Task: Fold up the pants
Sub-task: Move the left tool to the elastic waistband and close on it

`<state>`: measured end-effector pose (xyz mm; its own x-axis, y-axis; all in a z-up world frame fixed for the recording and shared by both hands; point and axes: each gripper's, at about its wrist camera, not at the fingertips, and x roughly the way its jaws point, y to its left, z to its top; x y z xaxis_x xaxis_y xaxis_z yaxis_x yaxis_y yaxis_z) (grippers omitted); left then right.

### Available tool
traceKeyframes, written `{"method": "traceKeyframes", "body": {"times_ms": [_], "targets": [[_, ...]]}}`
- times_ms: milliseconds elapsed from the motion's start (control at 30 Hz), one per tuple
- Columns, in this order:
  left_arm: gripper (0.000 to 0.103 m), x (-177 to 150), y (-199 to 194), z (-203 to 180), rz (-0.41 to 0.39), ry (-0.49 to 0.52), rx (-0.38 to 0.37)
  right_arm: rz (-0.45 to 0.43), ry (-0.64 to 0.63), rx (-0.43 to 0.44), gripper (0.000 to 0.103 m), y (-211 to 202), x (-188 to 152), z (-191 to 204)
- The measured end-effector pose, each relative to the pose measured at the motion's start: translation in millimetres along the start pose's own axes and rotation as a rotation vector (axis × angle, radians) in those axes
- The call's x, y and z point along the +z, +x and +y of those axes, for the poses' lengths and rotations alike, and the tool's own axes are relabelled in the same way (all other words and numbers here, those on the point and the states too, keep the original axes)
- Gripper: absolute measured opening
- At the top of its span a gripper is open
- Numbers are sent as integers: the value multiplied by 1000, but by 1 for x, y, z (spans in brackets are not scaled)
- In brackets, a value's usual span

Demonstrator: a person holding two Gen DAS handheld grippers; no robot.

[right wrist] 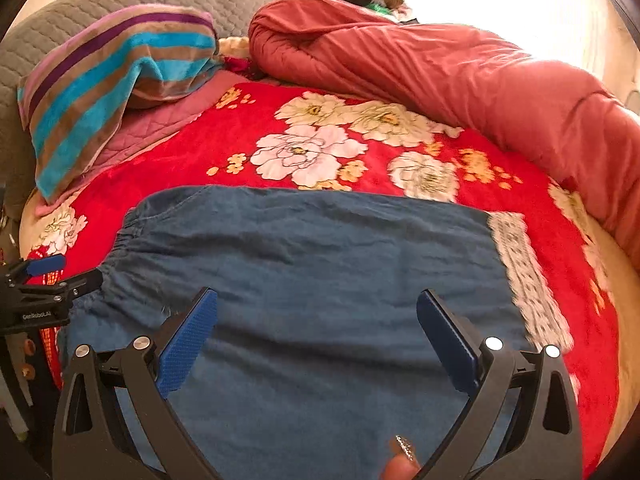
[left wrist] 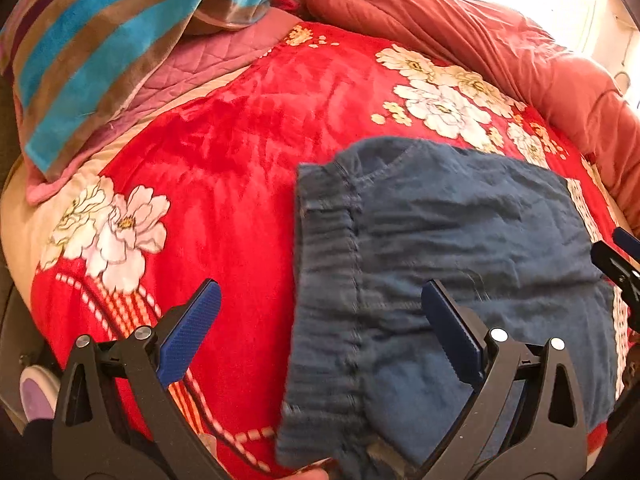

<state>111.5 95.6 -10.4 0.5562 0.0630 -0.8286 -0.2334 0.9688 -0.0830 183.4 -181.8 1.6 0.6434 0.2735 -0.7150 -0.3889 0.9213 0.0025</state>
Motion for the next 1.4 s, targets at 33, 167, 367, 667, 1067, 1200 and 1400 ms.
{"method": "traceKeyframes", "body": {"times_ms": [33,167,367,667,1067,1200,1400], "targets": [[94,6,4,3,4,-3,4,6,-12,-4,99,5,5,1],[94,23,16,11,26,7,8,7,-89,-18,99,28,25,7],[94,50,33,19,24,10,-12,48,-178,6,99,65,49,14],[94,78,72,15,55,109,17,132,-302,20,99,122,77,24],[32,70,80,-10,3,261,-62,185,-415,62,99,158,88,38],[31,67,51,-6,-83,240,-110,175,-481,64,99,162,89,44],[30,58,15,-7,-160,219,-192,156,-534,69,96,162,88,54]]}}
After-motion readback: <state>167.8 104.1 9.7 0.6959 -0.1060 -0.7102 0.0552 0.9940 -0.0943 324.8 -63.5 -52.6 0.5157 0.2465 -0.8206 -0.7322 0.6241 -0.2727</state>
